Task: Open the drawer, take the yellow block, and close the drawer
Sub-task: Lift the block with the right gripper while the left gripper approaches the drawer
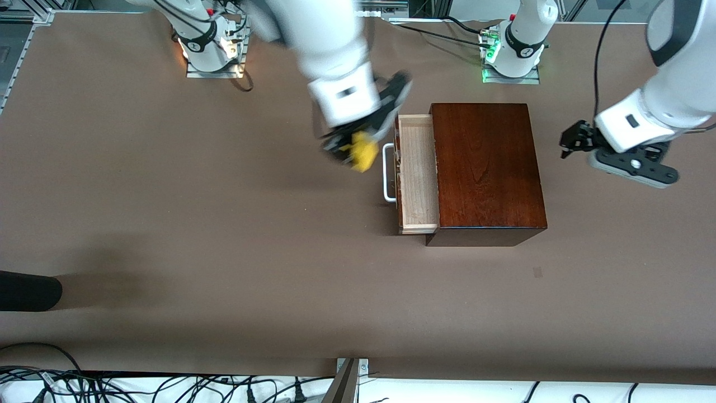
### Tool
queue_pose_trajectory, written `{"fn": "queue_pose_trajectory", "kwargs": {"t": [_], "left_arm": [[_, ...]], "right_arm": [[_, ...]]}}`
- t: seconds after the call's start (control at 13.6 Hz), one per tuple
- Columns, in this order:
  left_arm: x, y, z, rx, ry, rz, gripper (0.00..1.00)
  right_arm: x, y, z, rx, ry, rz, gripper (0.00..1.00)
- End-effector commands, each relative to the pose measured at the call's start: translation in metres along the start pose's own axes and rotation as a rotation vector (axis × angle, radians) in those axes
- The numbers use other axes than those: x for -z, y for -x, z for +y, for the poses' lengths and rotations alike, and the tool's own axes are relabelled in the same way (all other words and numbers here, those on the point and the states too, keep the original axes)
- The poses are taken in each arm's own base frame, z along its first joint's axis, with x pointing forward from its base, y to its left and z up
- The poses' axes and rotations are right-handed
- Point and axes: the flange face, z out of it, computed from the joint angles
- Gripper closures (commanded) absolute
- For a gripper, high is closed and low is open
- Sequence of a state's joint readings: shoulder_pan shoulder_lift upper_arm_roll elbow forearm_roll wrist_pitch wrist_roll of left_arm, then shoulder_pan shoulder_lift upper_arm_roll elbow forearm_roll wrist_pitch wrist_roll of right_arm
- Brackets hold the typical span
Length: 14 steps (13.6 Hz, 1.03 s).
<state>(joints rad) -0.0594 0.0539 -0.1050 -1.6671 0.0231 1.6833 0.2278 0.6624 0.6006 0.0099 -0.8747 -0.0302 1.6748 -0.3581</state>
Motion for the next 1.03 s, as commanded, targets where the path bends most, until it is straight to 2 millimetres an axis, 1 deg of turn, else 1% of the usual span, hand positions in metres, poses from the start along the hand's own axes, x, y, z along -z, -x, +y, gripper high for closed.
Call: {"fn": "queue_pose_trajectory", "kwargs": {"t": [0.0,0.07,0.15,0.22,0.37,0.51,0.59,0.66,0.73,0.81,0.88,0.95], "left_arm": [[0.014,-0.022,0.048,-0.096,0.034,0.023,0.00],[0.015,-0.024,0.066,-0.118,0.062,0.030,0.00],[0.015,-0.026,0.082,-0.125,0.107,0.038,0.00],[0.015,-0.027,0.096,-0.145,0.142,0.042,0.00],[0.016,-0.029,0.131,-0.201,0.171,0.041,0.00],[0.013,-0.024,0.180,-0.275,0.231,0.009,0.00],[0.008,-0.020,0.219,-0.334,0.271,-0.027,0.00],[-0.009,-0.021,0.250,-0.380,0.292,-0.072,0.00],[-0.024,-0.022,0.280,-0.420,0.304,-0.097,0.00],[-0.034,-0.026,0.307,-0.454,0.312,-0.106,0.00],[-0.051,-0.043,0.315,-0.467,0.319,-0.082,0.00],[-0.070,-0.052,0.329,-0.534,0.329,-0.054,0.00]], "right_arm": [[0.001,0.049,0.080,-0.139,-0.021,-0.061,1.00],[-0.001,0.066,0.107,-0.174,-0.024,-0.070,1.00],[-0.009,0.088,0.132,-0.223,-0.046,-0.091,1.00],[-0.015,0.115,0.151,-0.273,-0.078,-0.115,1.00],[-0.034,0.175,0.179,-0.389,-0.103,-0.149,1.00],[-0.056,0.227,0.199,-0.476,-0.114,-0.184,1.00],[-0.072,0.249,0.208,-0.514,-0.126,-0.207,1.00],[-0.093,0.274,0.220,-0.555,-0.133,-0.222,1.00],[-0.118,0.297,0.225,-0.589,-0.134,-0.229,1.00],[-0.144,0.320,0.225,-0.619,-0.123,-0.219,1.00],[-0.169,0.340,0.220,-0.644,-0.113,-0.212,1.00],[-0.186,0.359,0.218,-0.669,-0.105,-0.211,1.00]]}}
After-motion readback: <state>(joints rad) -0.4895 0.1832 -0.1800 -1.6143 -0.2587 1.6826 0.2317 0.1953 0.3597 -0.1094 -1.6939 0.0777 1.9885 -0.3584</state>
